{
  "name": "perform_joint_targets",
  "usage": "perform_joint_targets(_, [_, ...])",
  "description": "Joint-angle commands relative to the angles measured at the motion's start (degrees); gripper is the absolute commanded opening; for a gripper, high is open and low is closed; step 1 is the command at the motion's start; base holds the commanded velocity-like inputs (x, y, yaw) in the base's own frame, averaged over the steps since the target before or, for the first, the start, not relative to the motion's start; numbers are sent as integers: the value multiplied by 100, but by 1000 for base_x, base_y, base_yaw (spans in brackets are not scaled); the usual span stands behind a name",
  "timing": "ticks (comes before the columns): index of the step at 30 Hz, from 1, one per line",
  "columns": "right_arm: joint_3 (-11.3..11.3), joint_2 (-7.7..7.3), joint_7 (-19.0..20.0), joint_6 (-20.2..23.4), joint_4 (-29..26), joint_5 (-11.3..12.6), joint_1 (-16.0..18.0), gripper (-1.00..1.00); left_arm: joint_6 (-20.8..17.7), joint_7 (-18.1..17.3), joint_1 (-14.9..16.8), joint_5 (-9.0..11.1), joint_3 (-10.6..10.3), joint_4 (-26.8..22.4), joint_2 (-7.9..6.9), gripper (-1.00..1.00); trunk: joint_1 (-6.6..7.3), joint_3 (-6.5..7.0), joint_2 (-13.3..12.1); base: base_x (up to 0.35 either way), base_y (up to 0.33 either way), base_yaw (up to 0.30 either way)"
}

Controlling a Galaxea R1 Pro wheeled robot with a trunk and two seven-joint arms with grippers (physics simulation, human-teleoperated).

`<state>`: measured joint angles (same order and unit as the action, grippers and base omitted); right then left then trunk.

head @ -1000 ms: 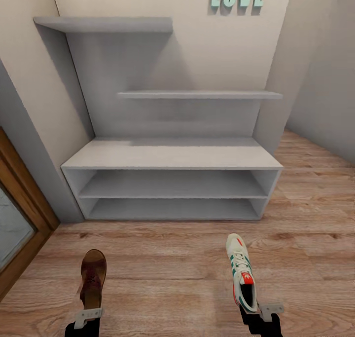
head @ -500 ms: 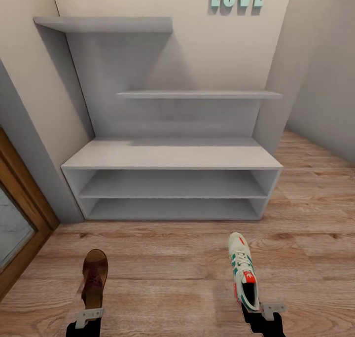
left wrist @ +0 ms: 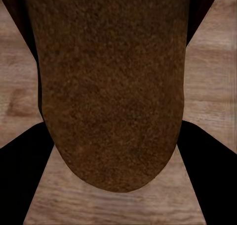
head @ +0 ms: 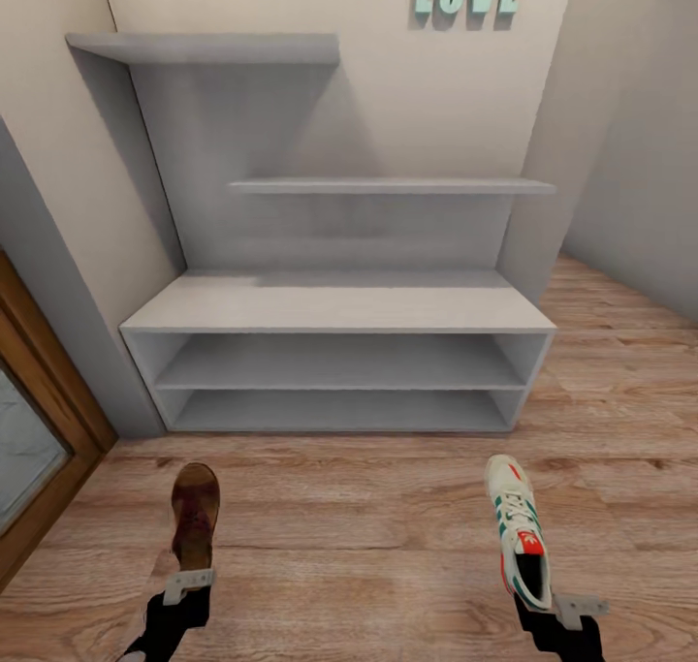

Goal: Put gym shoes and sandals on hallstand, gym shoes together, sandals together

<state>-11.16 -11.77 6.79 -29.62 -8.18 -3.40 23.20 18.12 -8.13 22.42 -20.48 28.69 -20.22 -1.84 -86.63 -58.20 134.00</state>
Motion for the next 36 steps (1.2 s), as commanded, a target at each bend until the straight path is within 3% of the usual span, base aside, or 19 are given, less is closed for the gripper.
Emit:
perform_joint_targets(1, [-68, -3, 33, -18, 8, -20, 3, -100, 13, -44, 69, -39, 58, 9, 7, -100, 1, -6, 2, 0, 0, 0])
perform_joint_targets(6, [-155, -26, 27, -18, 20, 28, 6, -100, -101, 51, 428, -39, 56, 31, 20, -100, 1, -6, 2, 0, 0, 0])
perform_joint_targets(15, [-179, -36, -164, -10, 30, 40, 7, -100, -998, 575, 1001, -28, -33, 45, 151, -100, 1, -6, 2, 0, 0, 0])
perform_joint_targets(17, [-183, -36, -340, -9, 31, 44, 7, -100, -1139, 612, 1207, -27, -190, 48, 221, -100, 1, -6, 2, 0, 0, 0])
perform_joint_targets(20, [-183, -36, -526, -9, 35, 45, 4, -100, -1551, 624, 1524, -24, -589, 52, 331, -100, 1, -6, 2, 0, 0, 0])
perform_joint_targets(23, [-185, -38, -593, -9, 39, 66, 2, -100, -2256, 571, 1912, -4, -965, 55, 409, -100, 1, -6, 2, 0, 0, 0])
perform_joint_targets(26, [-185, -41, -605, -9, 37, 180, 1, -100, -2432, 479, 2098, 3, -1019, 67, 416, -100, 1, -6, 2, 0, 0, 0])
perform_joint_targets(31, [-181, -112, -649, -7, 37, 603, 1, -100, -2833, 67, 2319, -7, -1067, 72, 397, -100, 1, -6, 2, 0, 0, 0])
perform_joint_targets(36, [-169, -133, -652, -8, 33, 766, 3, -100, -3076, -147, 2480, -9, -1083, 62, 352, -100, 1, -6, 2, 0, 0, 0])
